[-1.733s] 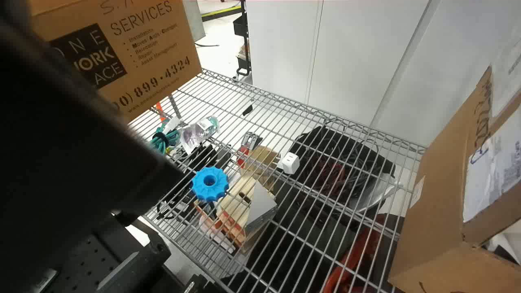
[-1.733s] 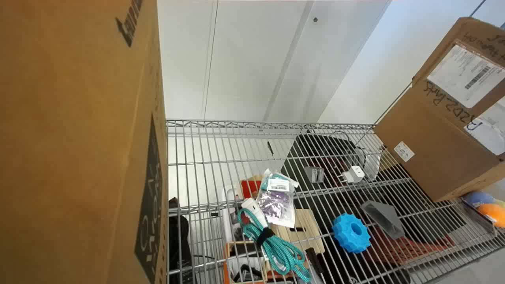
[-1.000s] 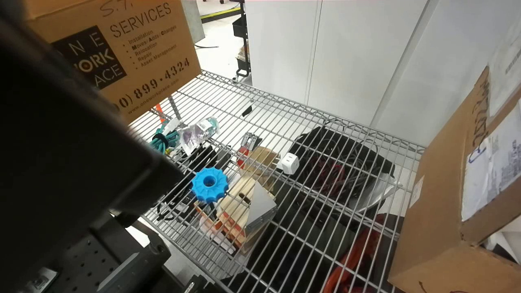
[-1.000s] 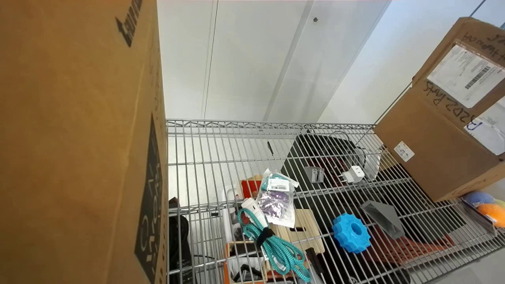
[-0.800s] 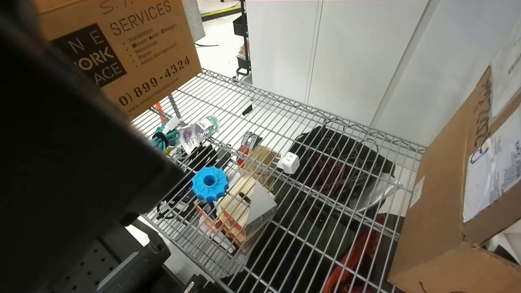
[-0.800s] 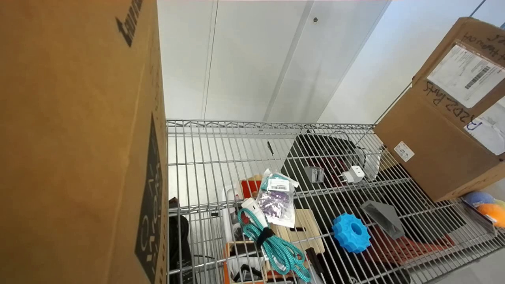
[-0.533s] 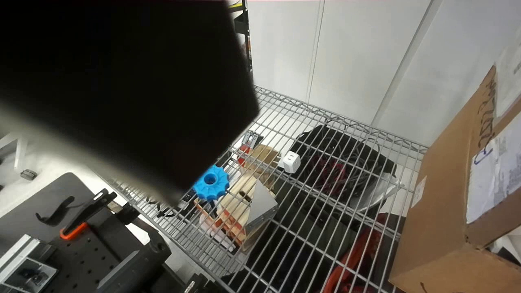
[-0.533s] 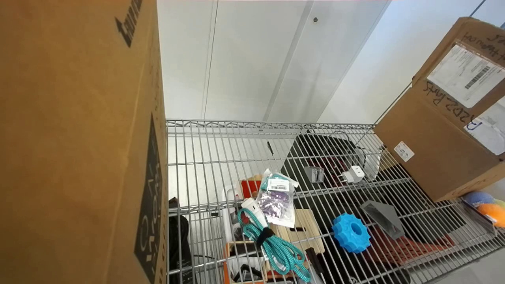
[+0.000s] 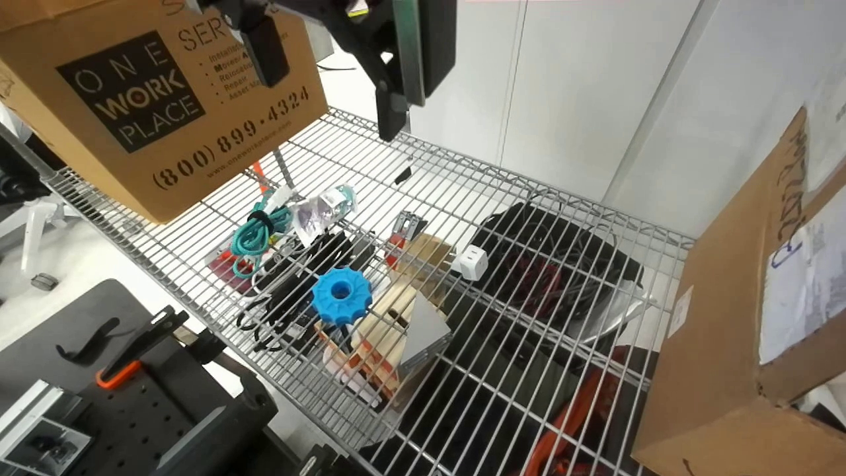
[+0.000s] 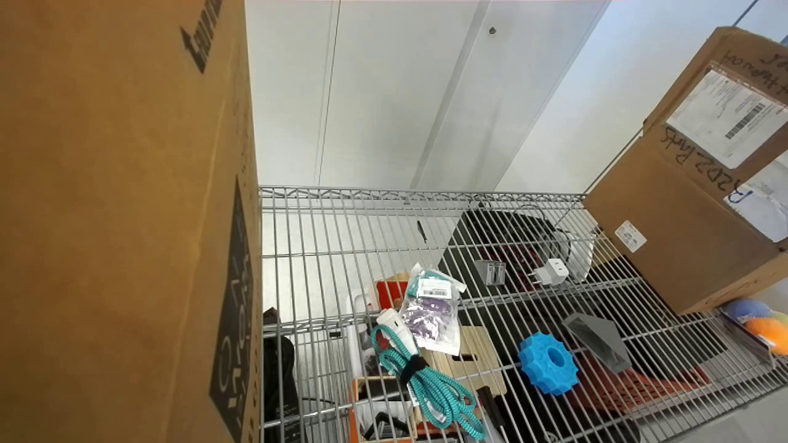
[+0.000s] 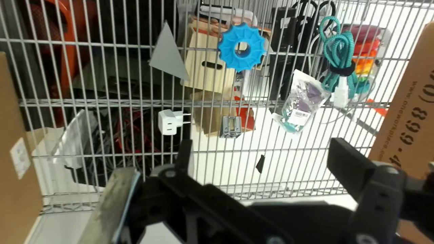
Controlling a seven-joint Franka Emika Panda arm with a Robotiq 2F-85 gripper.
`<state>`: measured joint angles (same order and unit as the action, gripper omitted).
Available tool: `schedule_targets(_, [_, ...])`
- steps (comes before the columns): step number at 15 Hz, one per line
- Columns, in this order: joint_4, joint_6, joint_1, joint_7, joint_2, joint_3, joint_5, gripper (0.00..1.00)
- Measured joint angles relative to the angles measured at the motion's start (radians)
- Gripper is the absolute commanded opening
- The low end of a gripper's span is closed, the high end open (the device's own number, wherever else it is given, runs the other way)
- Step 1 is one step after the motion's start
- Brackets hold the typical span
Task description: Move the plastic to the right
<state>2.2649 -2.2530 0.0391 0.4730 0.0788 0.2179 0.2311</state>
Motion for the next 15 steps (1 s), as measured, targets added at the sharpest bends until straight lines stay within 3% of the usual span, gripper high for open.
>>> schedule_targets(6, [-0.158,-0.002,-0.007,0.046,-0.222,-0.114,0.012,1.00])
schedule_targets(15, [-0.181,-0.002,-0.032,0.055,-0.246,-0.139,0.008,1.00])
